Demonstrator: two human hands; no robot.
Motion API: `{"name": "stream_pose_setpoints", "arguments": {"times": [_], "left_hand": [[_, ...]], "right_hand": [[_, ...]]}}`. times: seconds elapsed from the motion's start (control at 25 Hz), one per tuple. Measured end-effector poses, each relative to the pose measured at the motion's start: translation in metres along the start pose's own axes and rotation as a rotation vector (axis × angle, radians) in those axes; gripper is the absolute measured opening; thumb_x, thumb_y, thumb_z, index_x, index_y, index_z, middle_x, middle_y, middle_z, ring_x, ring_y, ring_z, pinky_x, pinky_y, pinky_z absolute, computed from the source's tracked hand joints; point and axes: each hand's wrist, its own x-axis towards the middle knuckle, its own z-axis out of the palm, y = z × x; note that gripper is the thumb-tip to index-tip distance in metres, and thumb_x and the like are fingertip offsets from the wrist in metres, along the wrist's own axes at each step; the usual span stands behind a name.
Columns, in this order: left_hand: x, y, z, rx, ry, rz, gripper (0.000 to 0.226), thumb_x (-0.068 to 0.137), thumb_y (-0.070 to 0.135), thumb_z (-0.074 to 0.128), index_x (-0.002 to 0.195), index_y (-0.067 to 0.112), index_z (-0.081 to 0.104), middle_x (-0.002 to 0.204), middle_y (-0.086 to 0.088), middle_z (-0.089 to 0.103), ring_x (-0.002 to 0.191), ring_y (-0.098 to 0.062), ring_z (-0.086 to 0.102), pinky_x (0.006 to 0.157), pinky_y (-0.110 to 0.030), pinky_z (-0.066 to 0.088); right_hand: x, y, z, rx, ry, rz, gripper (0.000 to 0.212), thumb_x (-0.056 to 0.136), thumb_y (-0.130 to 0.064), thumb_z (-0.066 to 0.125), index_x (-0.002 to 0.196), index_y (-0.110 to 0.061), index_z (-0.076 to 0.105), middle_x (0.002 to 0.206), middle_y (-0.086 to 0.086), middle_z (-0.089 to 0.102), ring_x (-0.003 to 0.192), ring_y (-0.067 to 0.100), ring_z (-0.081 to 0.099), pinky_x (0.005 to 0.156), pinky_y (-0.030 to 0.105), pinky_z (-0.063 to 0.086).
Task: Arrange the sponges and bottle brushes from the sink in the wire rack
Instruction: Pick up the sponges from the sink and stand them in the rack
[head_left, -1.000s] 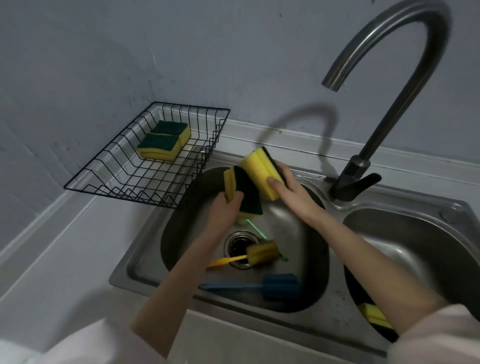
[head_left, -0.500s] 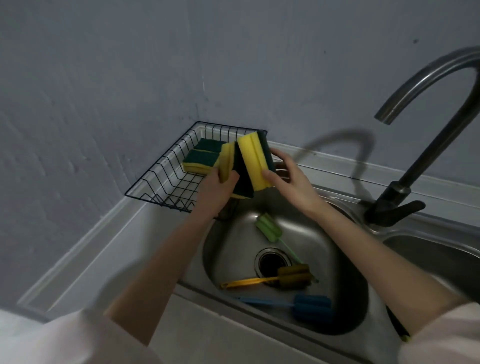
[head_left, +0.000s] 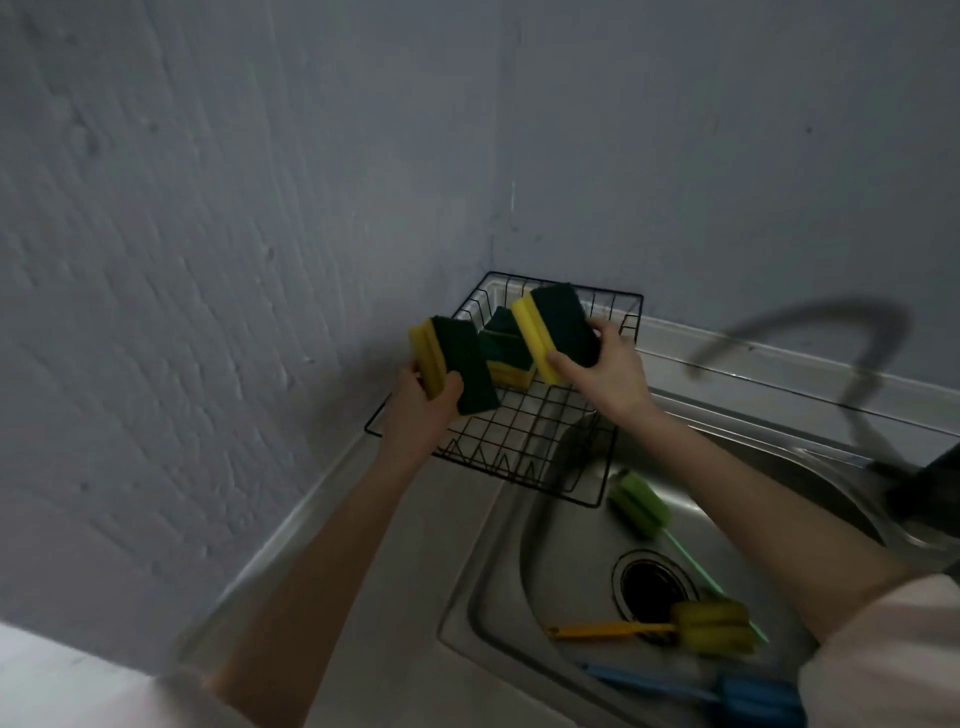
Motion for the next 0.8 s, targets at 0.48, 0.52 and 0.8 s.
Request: {"name": "stream_pose_setpoints", "arguments": {"times": [0.48, 0.52, 0.8], "left_hand": [[0.03, -0.033, -0.016, -0.03, -0.041, -0.114, 0.047, 0.091, 0.024, 0.049, 0.132, 0.007, 0.034, 0.115, -0.008, 0.051, 0.099, -0.015, 0.046, 0.084, -0.028, 0.037], [0.031, -0.034, -0.016, -0.033, -0.04, -0.115, 0.046, 0.091, 0.024, 0.049, 0.132, 0.007, 0.035, 0.111, -0.005, 0.049, 0.098, -0.015, 0.046, 0.083, -0.027, 0.037], [0.032, -0.038, -0.015, -0.041, -0.063, -0.119, 0.044, 0.091, 0.022, 0.05, 0.13, 0.006, 0.036, 0.106, 0.0, 0.046, 0.097, -0.013, 0.046, 0.08, -0.027, 0.038]], "right_hand": [[0.03, 0.002, 0.062, -0.531, -0.407, -0.196, 0.076, 0.079, -0.042, 0.064, 0.142, -0.019, 0.028, 0.142, 0.009, 0.039, 0.129, 0.032, 0.033, 0.106, 0.041, 0.034], [0.032, 0.003, 0.066, -0.545, -0.415, -0.199, 0.075, 0.08, -0.042, 0.063, 0.142, -0.019, 0.028, 0.143, 0.008, 0.038, 0.128, 0.031, 0.033, 0.106, 0.042, 0.034], [0.039, 0.011, 0.084, -0.599, -0.385, -0.234, 0.072, 0.083, -0.044, 0.058, 0.143, -0.018, 0.028, 0.148, 0.005, 0.034, 0.128, 0.029, 0.032, 0.105, 0.038, 0.033]]}}
